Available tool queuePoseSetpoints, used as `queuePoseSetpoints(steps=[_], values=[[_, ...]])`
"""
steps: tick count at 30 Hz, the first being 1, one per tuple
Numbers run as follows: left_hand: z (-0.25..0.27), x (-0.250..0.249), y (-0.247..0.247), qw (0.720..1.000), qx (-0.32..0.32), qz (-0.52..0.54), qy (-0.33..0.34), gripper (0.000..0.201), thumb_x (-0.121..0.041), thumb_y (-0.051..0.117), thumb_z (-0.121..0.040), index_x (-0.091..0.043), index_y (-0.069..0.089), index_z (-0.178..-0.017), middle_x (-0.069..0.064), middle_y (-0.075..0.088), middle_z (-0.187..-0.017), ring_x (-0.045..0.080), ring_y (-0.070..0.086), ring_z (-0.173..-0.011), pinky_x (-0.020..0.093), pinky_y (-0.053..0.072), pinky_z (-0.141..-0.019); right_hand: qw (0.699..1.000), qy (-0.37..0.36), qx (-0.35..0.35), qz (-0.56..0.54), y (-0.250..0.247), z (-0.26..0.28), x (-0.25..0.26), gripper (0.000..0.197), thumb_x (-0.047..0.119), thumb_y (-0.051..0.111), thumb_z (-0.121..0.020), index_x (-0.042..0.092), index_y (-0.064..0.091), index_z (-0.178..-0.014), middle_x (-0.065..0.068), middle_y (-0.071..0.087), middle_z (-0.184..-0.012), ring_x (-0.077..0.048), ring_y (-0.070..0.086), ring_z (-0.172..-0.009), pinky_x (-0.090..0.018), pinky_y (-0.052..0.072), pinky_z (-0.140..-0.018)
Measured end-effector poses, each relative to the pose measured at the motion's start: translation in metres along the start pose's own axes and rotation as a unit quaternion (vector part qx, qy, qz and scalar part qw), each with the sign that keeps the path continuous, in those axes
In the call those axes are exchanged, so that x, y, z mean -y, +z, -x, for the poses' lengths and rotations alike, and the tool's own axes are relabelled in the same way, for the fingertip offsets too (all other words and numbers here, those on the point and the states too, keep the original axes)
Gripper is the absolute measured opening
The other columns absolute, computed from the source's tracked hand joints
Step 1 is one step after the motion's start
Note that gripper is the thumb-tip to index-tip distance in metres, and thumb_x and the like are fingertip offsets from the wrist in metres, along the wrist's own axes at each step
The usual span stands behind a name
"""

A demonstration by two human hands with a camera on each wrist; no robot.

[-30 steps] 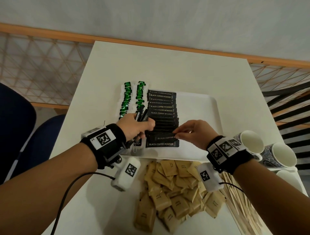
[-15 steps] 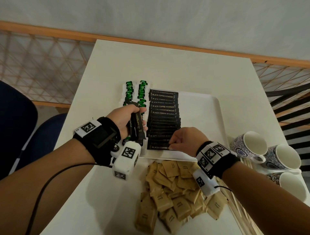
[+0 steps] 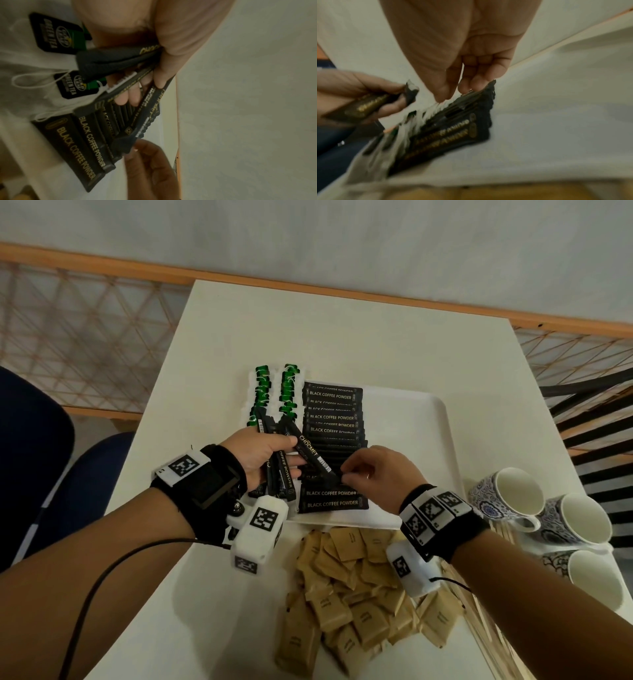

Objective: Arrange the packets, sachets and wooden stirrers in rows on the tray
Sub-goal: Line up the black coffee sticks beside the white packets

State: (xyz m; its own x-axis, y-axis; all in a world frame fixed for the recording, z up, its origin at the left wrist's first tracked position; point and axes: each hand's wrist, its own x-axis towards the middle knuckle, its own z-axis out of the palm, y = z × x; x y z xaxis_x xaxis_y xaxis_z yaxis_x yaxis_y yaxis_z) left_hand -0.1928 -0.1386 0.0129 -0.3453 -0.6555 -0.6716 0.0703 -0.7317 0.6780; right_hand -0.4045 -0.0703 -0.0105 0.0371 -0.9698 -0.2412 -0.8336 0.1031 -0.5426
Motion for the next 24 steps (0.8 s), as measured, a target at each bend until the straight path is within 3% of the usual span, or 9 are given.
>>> queuePoseSetpoints(steps=[3, 6, 8, 10, 12, 15, 17, 20, 24], values=[[0.001, 0.002, 0.005, 1.0, 0.018, -0.014, 0.001, 0.023, 0.0, 0.049, -0.094, -0.002, 0.06, -0.114, 0.011, 0.07, -0.098, 0.02, 0.072, -0.078, 0.034, 0.06, -0.067, 0.981, 0.029, -0.015, -0.189, -0.003, 0.0, 0.01, 0.018, 0.034, 0.052, -0.095, 0.029, 0.069, -0.097, 0.011, 0.066, -0.086, -0.005, 0.058, -0.077, -0.02, 0.046, -0.072], [0.007, 0.004, 0.012, 0.997, 0.076, -0.023, 0.01, 0.024, -0.001, 0.048, -0.094, -0.001, 0.061, -0.115, 0.01, 0.069, -0.108, 0.021, 0.07, -0.093, 0.037, 0.054, -0.083, 0.928, 0.094, 0.084, -0.35, -0.006, -0.001, 0.026, 0.036, 0.04, 0.038, -0.1, 0.02, 0.067, -0.108, 0.003, 0.07, -0.085, -0.01, 0.062, -0.07, -0.018, 0.048, -0.063], [0.009, 0.005, 0.015, 0.995, 0.093, -0.015, 0.023, 0.021, -0.001, 0.049, -0.093, -0.005, 0.063, -0.108, 0.01, 0.07, -0.106, 0.024, 0.069, -0.098, 0.041, 0.051, -0.088, 0.903, 0.119, 0.14, -0.388, -0.008, -0.001, 0.031, 0.034, 0.037, 0.038, -0.101, 0.016, 0.065, -0.108, -0.003, 0.07, -0.078, -0.017, 0.063, -0.065, -0.029, 0.051, -0.069], [0.011, 0.004, 0.017, 0.997, 0.077, -0.006, 0.025, 0.018, -0.001, 0.051, -0.093, -0.012, 0.063, -0.097, 0.009, 0.071, -0.097, 0.025, 0.07, -0.086, 0.04, 0.056, -0.077, 0.904, 0.117, 0.128, -0.391, -0.011, -0.001, 0.029, 0.022, 0.029, 0.048, -0.098, 0.017, 0.067, -0.097, -0.002, 0.064, -0.069, -0.014, 0.058, -0.059, -0.031, 0.05, -0.068], [0.013, 0.002, 0.016, 0.999, 0.038, -0.023, 0.01, 0.014, -0.004, 0.053, -0.093, -0.013, 0.065, -0.094, 0.011, 0.07, -0.088, 0.018, 0.066, -0.066, 0.03, 0.058, -0.058, 0.92, 0.094, 0.08, -0.371, -0.014, -0.001, 0.022, 0.015, 0.026, 0.055, -0.095, 0.02, 0.069, -0.09, 0.003, 0.059, -0.065, -0.009, 0.054, -0.057, -0.022, 0.047, -0.06], [0.013, 0.0, 0.01, 0.999, 0.014, -0.033, -0.017, 0.02, -0.004, 0.045, -0.092, -0.008, 0.065, -0.096, 0.011, 0.069, -0.086, 0.01, 0.048, -0.052, 0.016, 0.039, -0.037, 0.943, 0.061, 0.003, -0.327, -0.016, -0.001, 0.014, 0.011, 0.021, 0.06, -0.092, 0.023, 0.07, -0.086, 0.008, 0.06, -0.064, -0.006, 0.052, -0.058, -0.016, 0.043, -0.057], [0.012, 0.0, 0.008, 0.999, 0.018, -0.042, -0.016, 0.017, -0.011, 0.049, -0.093, -0.006, 0.063, -0.101, 0.008, 0.066, -0.08, 0.008, 0.041, -0.049, 0.015, 0.031, -0.034, 0.954, 0.044, -0.023, -0.297, -0.014, -0.003, 0.01, 0.016, 0.022, 0.064, -0.089, 0.032, 0.072, -0.08, 0.006, 0.065, -0.07, -0.01, 0.055, -0.064, -0.024, 0.047, -0.064], [0.009, 0.001, 0.006, 0.994, 0.013, -0.105, 0.011, 0.014, -0.013, 0.066, -0.087, -0.008, 0.067, -0.1, 0.001, 0.057, -0.071, 0.007, 0.042, -0.046, 0.015, 0.032, -0.034, 0.956, 0.034, -0.015, -0.291, -0.01, -0.004, 0.011, 0.013, 0.029, 0.068, -0.085, 0.04, 0.073, -0.079, -0.003, 0.07, -0.082, -0.022, 0.062, -0.075, -0.038, 0.053, -0.078], [0.006, 0.0, 0.005, 0.989, -0.012, -0.14, 0.046, 0.009, -0.008, 0.068, -0.084, -0.015, 0.07, -0.09, 0.002, 0.056, -0.068, 0.007, 0.044, -0.043, 0.016, 0.033, -0.034, 0.944, 0.062, 0.025, -0.324, -0.02, -0.002, 0.011, 0.006, 0.024, 0.068, -0.085, 0.028, 0.073, -0.084, 0.003, 0.066, -0.071, -0.009, 0.058, -0.065, -0.015, 0.046, -0.059]])
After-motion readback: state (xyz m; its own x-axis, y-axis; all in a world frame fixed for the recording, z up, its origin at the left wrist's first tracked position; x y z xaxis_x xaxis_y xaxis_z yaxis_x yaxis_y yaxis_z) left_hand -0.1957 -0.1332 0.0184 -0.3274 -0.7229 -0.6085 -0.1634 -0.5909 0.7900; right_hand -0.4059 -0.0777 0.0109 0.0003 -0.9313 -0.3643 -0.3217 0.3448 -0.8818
